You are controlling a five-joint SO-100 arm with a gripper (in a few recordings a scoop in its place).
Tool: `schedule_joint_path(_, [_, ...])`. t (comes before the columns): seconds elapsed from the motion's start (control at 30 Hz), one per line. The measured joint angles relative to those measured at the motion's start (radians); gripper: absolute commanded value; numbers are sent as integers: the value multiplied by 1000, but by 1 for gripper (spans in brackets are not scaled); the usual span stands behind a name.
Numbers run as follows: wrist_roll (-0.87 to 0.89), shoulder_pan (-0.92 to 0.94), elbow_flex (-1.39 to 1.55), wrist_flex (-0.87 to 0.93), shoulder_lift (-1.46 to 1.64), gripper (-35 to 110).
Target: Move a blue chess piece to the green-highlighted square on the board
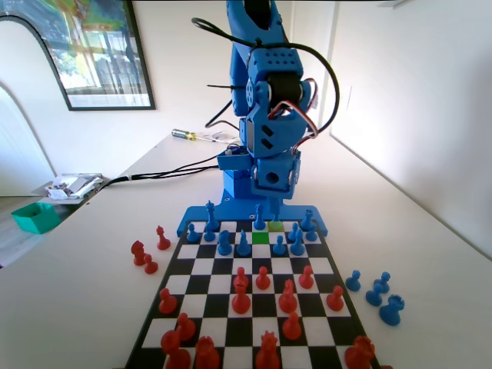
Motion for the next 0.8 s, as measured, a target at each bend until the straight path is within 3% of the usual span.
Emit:
schedule_joint_path(0.53, [14, -15, 26, -103, -71, 12])
schedule_joint_path(0.8, [14, -15, 26, -114, -71, 2])
